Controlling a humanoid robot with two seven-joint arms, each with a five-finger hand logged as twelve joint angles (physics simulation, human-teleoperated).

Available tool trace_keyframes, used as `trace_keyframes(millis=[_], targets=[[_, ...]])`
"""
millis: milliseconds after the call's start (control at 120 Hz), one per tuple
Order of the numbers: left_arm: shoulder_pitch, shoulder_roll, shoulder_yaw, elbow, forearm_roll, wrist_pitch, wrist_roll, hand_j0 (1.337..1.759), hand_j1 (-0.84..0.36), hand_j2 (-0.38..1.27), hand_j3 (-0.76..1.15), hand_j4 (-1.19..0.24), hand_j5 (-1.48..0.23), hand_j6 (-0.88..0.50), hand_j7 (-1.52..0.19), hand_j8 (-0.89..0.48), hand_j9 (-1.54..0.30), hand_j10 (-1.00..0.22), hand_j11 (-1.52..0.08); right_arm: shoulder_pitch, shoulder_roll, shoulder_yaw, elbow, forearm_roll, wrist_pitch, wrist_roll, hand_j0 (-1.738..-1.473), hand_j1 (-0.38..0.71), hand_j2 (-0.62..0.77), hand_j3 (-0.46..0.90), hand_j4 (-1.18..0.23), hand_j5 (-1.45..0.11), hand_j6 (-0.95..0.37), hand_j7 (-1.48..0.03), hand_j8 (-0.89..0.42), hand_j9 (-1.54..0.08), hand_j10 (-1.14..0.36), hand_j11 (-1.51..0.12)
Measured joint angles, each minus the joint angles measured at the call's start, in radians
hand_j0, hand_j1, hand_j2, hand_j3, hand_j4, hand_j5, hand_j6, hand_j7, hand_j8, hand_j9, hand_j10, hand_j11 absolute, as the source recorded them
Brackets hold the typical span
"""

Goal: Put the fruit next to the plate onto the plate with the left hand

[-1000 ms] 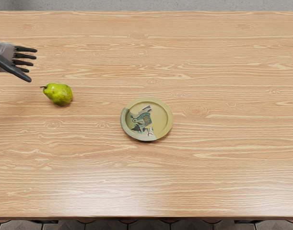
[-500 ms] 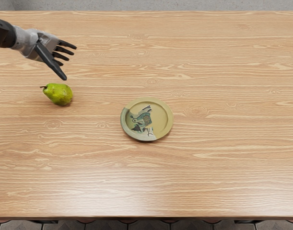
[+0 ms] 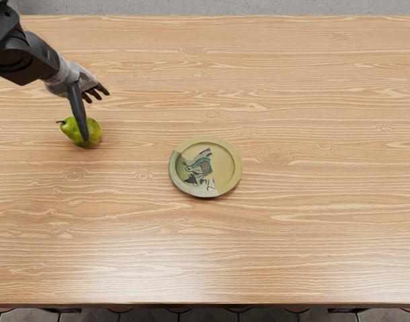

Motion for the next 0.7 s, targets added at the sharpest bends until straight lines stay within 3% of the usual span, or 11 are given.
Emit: trace_keyframes(millis=[167, 225, 458, 700], targets=[[0.001, -0.040, 0.104, 0.000, 0.014, 0.000, 0.000, 1.658, 0.34, 0.00, 0.00, -0.01, -0.02, -0.01, -0.02, -0.01, -0.02, -0.04, -0.01, 0.000, 0.000, 0.000, 0.000, 0.000, 0.000, 0.000, -1.658, -0.32, 0.00, 0.00, -0.02, -0.03, -0.02, -0.03, -0.02, -0.03, -0.02, -0.03], [0.003, -0.042, 0.121, 0.000, 0.033, 0.000, 0.000, 1.658, 0.33, 0.00, 0.00, -0.01, -0.02, -0.01, -0.02, 0.00, -0.02, 0.00, -0.01, 0.000, 0.000, 0.000, 0.000, 0.000, 0.000, 0.000, -1.658, -0.32, 0.00, 0.00, -0.02, -0.03, -0.02, -0.03, -0.02, -0.03, -0.02, -0.03], [-0.005, -0.044, 0.140, -0.001, 0.059, 0.007, 0.000, 1.658, 0.33, 0.00, 0.00, -0.02, -0.02, -0.02, -0.02, 0.01, -0.02, -0.01, -0.02, 0.000, 0.000, 0.000, 0.000, 0.000, 0.000, 0.000, -1.658, -0.32, 0.00, 0.00, -0.02, -0.03, -0.02, -0.03, -0.02, -0.03, -0.02, -0.03], [0.006, -0.057, 0.144, -0.001, 0.070, 0.143, 0.000, 1.658, 0.31, 0.01, 0.00, -0.03, -0.04, -0.03, -0.04, -0.03, -0.04, -0.03, -0.04, 0.000, 0.000, 0.000, 0.000, 0.000, 0.000, 0.000, -1.658, -0.32, 0.00, 0.00, -0.02, -0.03, -0.02, -0.03, -0.02, -0.03, -0.02, -0.03]])
